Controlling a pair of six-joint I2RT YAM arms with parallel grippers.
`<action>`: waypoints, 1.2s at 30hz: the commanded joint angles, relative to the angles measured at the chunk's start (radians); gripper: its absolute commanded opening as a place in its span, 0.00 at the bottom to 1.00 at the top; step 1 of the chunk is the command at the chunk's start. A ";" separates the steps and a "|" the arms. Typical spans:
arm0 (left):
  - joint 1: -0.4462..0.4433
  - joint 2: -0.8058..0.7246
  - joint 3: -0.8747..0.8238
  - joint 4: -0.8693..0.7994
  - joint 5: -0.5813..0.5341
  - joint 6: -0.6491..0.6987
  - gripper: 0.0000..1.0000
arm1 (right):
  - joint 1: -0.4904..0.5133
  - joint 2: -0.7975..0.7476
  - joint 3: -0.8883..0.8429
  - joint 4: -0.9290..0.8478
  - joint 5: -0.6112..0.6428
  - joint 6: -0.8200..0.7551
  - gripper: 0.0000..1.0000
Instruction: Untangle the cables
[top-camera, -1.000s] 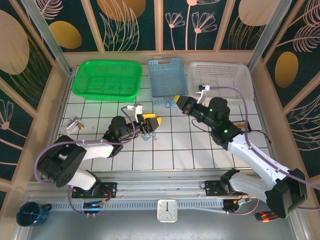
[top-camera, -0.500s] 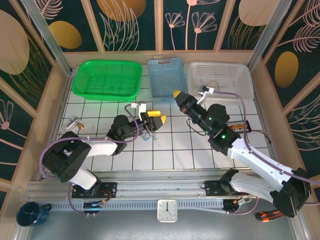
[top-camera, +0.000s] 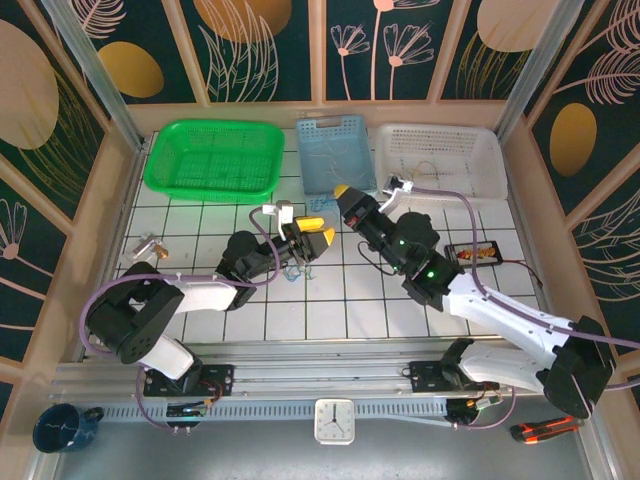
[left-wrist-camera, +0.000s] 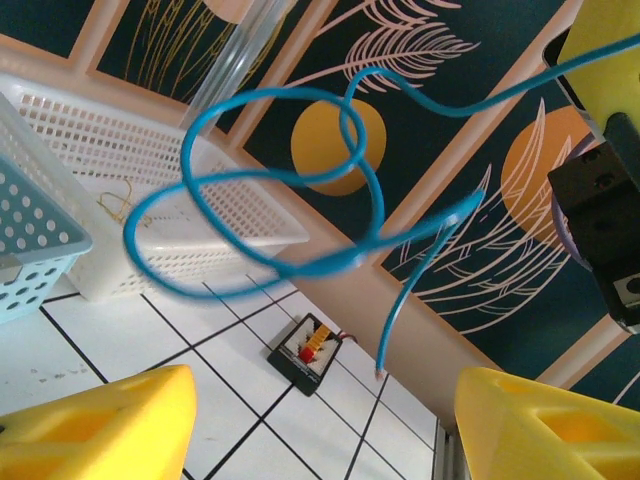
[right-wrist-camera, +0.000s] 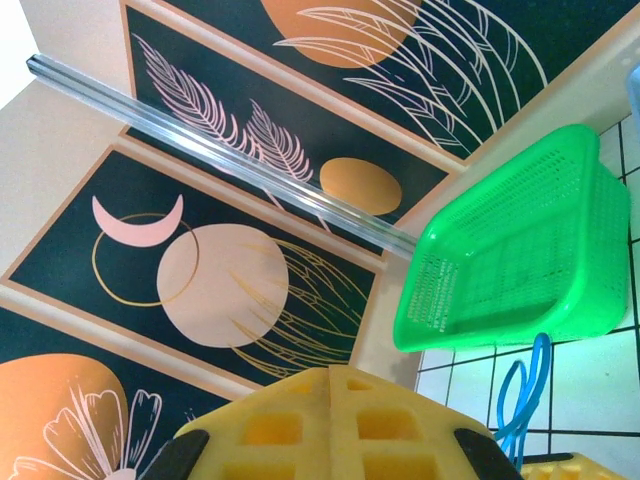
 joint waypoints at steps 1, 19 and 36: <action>-0.005 -0.008 0.016 0.078 -0.016 0.019 0.69 | 0.022 0.012 0.020 0.069 0.050 0.012 0.00; -0.006 0.040 0.030 0.174 -0.083 -0.025 0.66 | 0.081 0.043 0.017 0.105 0.077 0.015 0.00; -0.006 0.058 0.007 0.205 -0.129 -0.049 0.00 | 0.043 -0.048 0.030 0.025 0.125 -0.035 0.00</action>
